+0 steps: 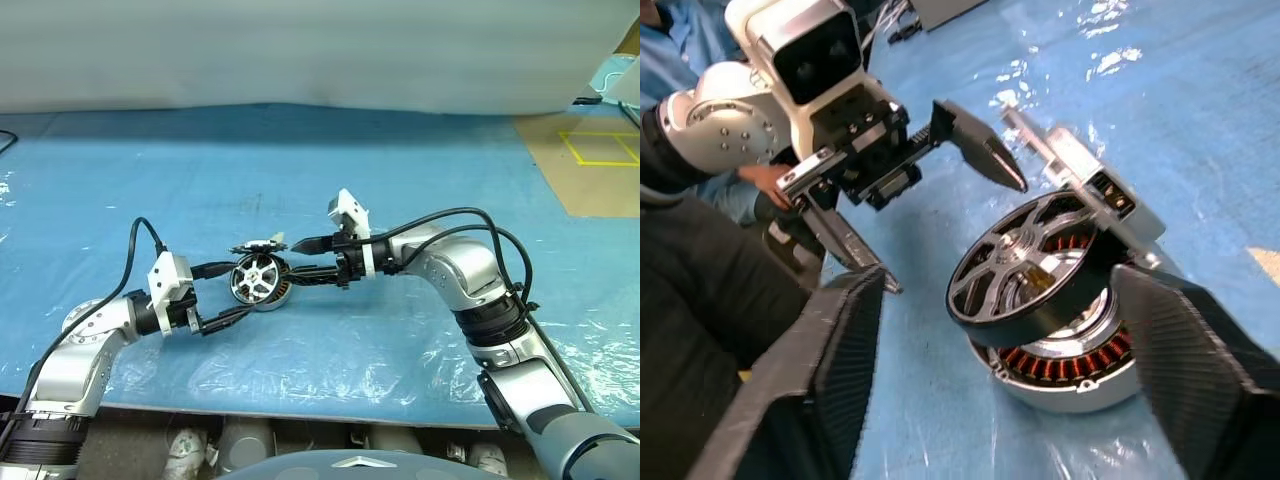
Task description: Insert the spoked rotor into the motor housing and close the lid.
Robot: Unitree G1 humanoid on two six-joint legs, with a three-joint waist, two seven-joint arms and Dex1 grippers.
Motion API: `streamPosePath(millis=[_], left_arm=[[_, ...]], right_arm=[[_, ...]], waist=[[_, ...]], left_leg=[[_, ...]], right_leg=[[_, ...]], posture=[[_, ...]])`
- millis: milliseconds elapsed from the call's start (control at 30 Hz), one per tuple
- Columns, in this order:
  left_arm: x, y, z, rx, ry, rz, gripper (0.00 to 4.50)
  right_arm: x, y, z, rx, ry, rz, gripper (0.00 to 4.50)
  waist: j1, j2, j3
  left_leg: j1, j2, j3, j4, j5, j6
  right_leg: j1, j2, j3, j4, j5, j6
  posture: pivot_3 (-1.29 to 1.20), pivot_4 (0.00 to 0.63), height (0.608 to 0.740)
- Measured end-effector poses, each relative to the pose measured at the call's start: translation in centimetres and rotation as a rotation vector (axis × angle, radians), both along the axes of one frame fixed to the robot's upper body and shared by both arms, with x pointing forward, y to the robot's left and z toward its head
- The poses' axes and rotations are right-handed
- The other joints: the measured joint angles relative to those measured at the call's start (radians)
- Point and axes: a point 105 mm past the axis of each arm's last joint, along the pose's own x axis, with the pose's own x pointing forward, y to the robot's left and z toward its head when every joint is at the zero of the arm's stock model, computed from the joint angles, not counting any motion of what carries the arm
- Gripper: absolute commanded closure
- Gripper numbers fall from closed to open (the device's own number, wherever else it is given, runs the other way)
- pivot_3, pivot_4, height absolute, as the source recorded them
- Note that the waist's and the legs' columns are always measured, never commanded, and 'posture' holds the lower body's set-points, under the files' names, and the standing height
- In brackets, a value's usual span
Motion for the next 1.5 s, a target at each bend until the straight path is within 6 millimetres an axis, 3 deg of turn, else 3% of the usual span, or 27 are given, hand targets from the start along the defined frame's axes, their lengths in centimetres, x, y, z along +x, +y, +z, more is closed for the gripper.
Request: streamPosePath(millis=[133, 267, 433, 633, 967, 1133, 1500], left_arm=[[0.3, 0.1, 0.2, -0.002, -0.017, 0.011, 0.0], [0.7, -0.5, 0.7, -0.04, -0.054, 0.03, 0.0], [0.2, -2.1, 2.5, -0.081, -0.093, 0.001, 0.0], [-0.9, -3.0, 1.7, -0.063, -0.034, -0.051, 0.0], [0.1, -1.4, 1.9, 0.042, 0.013, -0.088, 0.0], [1.5, -1.1, 2.5, 0.055, -0.015, -0.07, 0.0], [2.9, -2.0, 1.7, 0.127, 0.019, -0.093, 0.0]], right_arm=[[-0.3, -0.4, 0.7, -0.125, -0.147, 0.064, 1.63], [0.5, -3.9, 0.0, -0.27, -0.307, 0.069, 1.63], [0.0, -6.9, -1.2, -0.261, -0.271, -0.021, 1.63], [-0.9, -10.0, -1.3, -0.174, -0.199, -0.228, 1.63], [-1.3, -9.3, -0.6, -0.132, -0.201, -0.32, 1.63], [-1.1, -8.8, -0.7, -0.123, -0.199, -0.344, 1.63], [-0.6, -8.7, -1.0, -0.119, -0.206, -0.383, 1.63]], waist=[[0.006, 0.0, 0.0], [0.017, -0.001, 0.0], [0.01, 0.0, 0.0], [0.005, -0.001, 0.0], [0.004, 0.0, 0.0], [0.004, 0.0, 0.0], [0.005, 0.0, 0.0]], left_leg=[[-0.001, 0.0, 0.0, 0.0, 0.0, 0.0], [-0.002, 0.0, 0.0, 0.0, 0.0, 0.0], [-0.001, 0.0, 0.0, 0.0, 0.0, 0.0], [-0.001, 0.0, 0.0, 0.0, 0.0, 0.001], [0.001, 0.0, 0.0, 0.0, 0.0, 0.0], [0.0, -0.001, 0.0, 0.0, 0.0, 0.0], [0.0, -0.001, 0.0, 0.001, 0.0, 0.0]], right_leg=[[0.001, -0.001, 0.0, -0.001, 0.0, 0.0], [0.001, -0.002, 0.0, -0.002, 0.0, 0.0], [0.0, 0.0, 0.0, -0.001, 0.0, 0.0], [0.0, 0.0, 0.001, -0.001, 0.0, 0.0], [0.001, 0.0, 0.002, -0.001, 0.0, 0.0], [0.001, 0.0, 0.001, -0.001, 0.0, 0.0], [0.001, 0.0, 0.001, -0.001, 0.0, 0.0]], posture=[[0.0, 0.15, 0.74], [0.0, 0.15, 0.74], [0.0, 0.15, 0.74], [0.0, 0.15, 0.74], [0.0, 0.15, 0.74], [0.0, 0.15, 0.74], [0.0, 0.15, 0.74]])
